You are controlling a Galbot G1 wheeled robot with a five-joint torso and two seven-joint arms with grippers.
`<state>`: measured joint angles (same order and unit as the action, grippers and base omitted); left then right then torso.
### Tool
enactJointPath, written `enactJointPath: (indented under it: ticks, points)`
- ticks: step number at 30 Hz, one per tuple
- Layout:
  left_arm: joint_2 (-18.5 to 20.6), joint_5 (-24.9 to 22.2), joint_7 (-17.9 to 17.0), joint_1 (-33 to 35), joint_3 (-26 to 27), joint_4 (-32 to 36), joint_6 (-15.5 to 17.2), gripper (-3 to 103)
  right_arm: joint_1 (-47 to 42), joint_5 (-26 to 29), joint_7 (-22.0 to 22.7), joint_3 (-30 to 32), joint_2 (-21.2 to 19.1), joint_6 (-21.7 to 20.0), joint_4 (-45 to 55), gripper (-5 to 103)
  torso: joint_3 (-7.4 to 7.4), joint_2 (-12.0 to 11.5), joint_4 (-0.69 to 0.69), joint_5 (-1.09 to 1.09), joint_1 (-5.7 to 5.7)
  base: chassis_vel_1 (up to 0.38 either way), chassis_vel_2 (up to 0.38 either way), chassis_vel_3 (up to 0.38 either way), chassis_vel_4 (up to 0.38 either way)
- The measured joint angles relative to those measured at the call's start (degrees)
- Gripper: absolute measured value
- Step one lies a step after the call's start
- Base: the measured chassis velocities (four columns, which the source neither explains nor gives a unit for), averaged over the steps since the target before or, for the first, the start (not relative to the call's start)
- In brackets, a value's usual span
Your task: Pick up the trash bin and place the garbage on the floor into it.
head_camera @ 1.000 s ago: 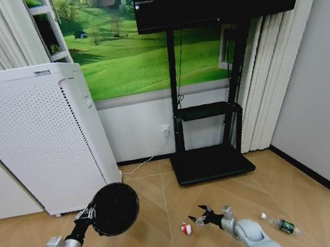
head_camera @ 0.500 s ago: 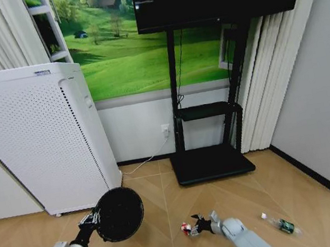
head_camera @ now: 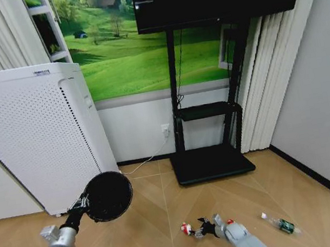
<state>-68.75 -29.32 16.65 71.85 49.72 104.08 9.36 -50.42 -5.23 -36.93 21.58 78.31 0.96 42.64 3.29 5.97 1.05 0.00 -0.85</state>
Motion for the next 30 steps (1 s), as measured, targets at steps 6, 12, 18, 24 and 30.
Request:
enactJointPath:
  ticks: [6, 12, 18, 24, 30]
  points:
    - [0.3, 0.3, 0.3, -2.0, -1.9, -0.6, 0.5, 7, -0.4, 0.1, 0.4, 0.7, 0.1, 0.0, -0.2, 100, 0.00, 0.0, -0.01, -0.02, 0.00, 0.000, 0.000, 0.000, 0.000]
    - [0.2, 1.0, 0.4, -2.8, -3.6, -1.0, 0.6, 7, -0.7, 0.4, 0.4, 0.4, 0.7, -0.1, -0.2, 100, 0.00, 0.0, -0.02, 0.00, 0.00, 0.000, 0.000, 0.000, 0.000]
    - [0.3, 1.4, 0.3, -3.7, -5.7, -1.2, 0.8, 7, -0.8, 0.2, 0.5, 0.5, 1.8, -0.1, -0.8, 100, 0.00, 0.0, -0.01, 0.00, 0.00, 0.000, 0.000, 0.000, 0.000]
    - [0.4, 2.1, 0.3, -4.7, -7.7, -2.1, 0.9, 7, -0.1, -3.9, 0.8, 3.5, 4.3, 0.8, -2.5, 100, 0.00, 0.0, -0.01, 0.00, 0.00, 0.000, 0.000, 0.000, 0.000]
    - [0.4, 2.4, 0.9, -4.9, -7.9, -2.6, 0.8, 7, 0.8, -7.6, 1.0, 5.5, 6.1, 2.3, -4.2, 100, 0.00, 0.0, -0.02, 0.00, 0.00, 0.000, 0.000, 0.000, 0.000]
